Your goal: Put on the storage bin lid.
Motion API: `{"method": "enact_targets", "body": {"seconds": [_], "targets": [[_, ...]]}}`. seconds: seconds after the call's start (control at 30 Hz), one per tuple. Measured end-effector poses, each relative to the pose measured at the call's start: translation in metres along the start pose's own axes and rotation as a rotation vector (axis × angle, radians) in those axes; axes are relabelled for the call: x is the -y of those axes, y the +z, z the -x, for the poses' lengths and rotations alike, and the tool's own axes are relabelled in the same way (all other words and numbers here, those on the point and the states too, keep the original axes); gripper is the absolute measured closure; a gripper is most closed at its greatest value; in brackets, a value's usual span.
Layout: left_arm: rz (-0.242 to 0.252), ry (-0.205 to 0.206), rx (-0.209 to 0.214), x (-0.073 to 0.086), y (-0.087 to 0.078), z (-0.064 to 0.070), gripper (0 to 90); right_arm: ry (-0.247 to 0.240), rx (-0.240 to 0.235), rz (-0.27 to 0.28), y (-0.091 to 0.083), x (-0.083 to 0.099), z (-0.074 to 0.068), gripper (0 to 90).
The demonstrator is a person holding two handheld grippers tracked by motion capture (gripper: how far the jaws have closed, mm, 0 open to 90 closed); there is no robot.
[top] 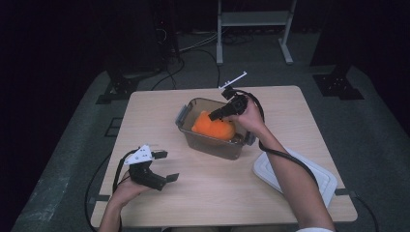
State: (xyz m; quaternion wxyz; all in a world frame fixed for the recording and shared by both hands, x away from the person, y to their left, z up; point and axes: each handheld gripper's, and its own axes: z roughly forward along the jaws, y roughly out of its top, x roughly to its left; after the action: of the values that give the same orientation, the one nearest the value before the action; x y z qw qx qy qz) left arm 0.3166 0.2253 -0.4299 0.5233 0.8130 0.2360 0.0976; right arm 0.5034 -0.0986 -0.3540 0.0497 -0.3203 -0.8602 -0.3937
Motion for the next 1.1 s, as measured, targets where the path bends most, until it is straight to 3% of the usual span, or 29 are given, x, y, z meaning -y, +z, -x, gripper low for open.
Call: {"method": "enact_targets", "body": {"seconds": [0.97, 1.03, 1.1], "targets": [[-0.003, 0.001, 0.005, -0.0003, 0.0017, 0.0004, 2.6, 0.001, -0.015, -0.040, 0.0051, 0.0031, -0.0013, 72.8], [-0.004, 0.002, 0.006, -0.0004, 0.0021, 0.0005, 2.6, 0.000, -0.016, -0.046, 0.0056, 0.0036, -0.0018, 76.9], [-0.003, 0.002, 0.007, -0.0005, 0.0023, 0.0006, 2.7, 0.016, -0.047, -0.021, 0.0035, 0.0033, -0.0012, 80.3]]}}
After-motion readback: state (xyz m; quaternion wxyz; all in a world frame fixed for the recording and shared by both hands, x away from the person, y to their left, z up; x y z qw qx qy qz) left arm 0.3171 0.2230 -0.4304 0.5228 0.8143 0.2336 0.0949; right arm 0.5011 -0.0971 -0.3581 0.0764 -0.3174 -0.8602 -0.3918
